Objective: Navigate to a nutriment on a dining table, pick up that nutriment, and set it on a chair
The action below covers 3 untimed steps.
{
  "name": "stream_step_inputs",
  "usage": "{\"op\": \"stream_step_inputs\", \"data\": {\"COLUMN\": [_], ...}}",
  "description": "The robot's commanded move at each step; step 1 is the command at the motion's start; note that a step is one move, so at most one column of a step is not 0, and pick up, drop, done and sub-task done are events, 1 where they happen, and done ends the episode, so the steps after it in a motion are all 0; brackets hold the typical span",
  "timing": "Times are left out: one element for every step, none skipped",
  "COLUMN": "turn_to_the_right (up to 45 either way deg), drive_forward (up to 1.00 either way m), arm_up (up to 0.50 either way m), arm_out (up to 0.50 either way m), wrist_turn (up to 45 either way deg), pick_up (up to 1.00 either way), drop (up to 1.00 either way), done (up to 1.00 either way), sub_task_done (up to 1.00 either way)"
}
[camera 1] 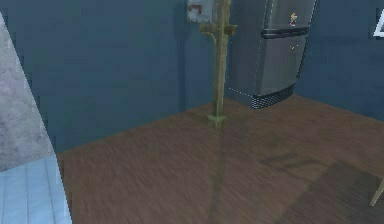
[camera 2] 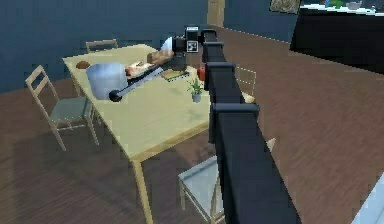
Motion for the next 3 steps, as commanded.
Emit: {"op": "stream_step_inputs", "data": {"turn_to_the_right": [0.0, 0.0, 0.0], "drive_forward": [0.0, 0.0, 0.0], "arm_up": [0.0, 0.0, 0.0], "arm_out": [0.0, 0.0, 0.0], "wrist_turn": [45.0, 45.0, 42.0], "pick_up": [0.0, 0.0, 0.0], "drop": [0.0, 0.0, 0.0], "done": [0.0, 0.0, 0.0], "sub_task_done": [0.0, 0.0, 0.0]}}
